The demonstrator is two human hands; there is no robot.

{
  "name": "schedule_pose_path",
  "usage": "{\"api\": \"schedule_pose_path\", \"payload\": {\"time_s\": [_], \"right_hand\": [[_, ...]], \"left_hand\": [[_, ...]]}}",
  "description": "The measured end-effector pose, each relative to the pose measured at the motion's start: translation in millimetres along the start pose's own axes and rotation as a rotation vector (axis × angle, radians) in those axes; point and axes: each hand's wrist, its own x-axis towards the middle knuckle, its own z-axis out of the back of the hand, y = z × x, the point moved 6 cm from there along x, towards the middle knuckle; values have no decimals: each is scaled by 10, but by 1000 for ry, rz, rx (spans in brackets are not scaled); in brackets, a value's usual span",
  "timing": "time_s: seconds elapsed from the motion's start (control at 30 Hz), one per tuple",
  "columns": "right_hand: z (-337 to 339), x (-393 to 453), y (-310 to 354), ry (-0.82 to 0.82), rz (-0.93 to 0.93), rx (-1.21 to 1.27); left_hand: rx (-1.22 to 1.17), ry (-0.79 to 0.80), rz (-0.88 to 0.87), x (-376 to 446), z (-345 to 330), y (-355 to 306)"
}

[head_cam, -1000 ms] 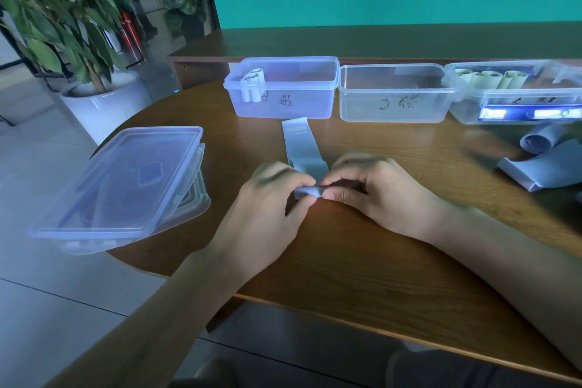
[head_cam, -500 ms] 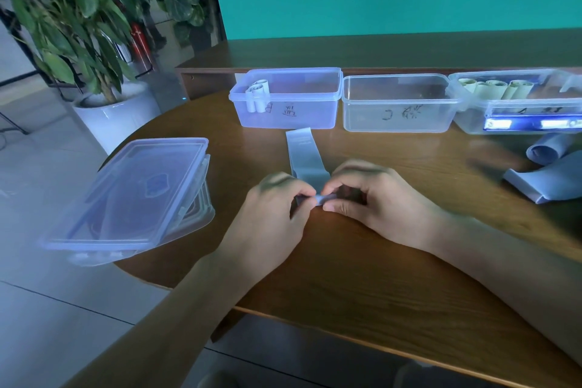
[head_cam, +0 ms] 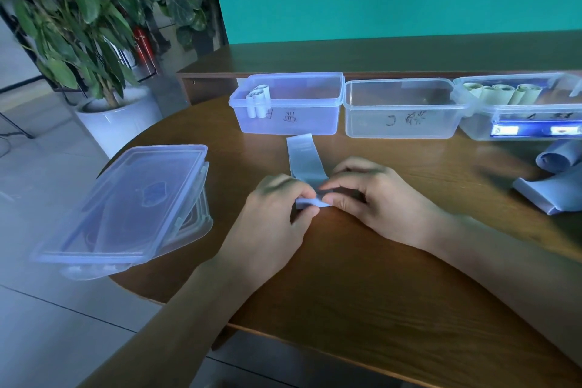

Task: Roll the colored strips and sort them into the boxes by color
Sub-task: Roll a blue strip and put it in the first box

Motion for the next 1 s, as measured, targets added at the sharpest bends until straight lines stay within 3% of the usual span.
{"api": "schedule_pose_path", "payload": {"time_s": [1.0], "right_hand": [[-31, 130, -128, -16, -27, -67]], "left_hand": [[14, -14, 38, 131, -82, 99]]}}
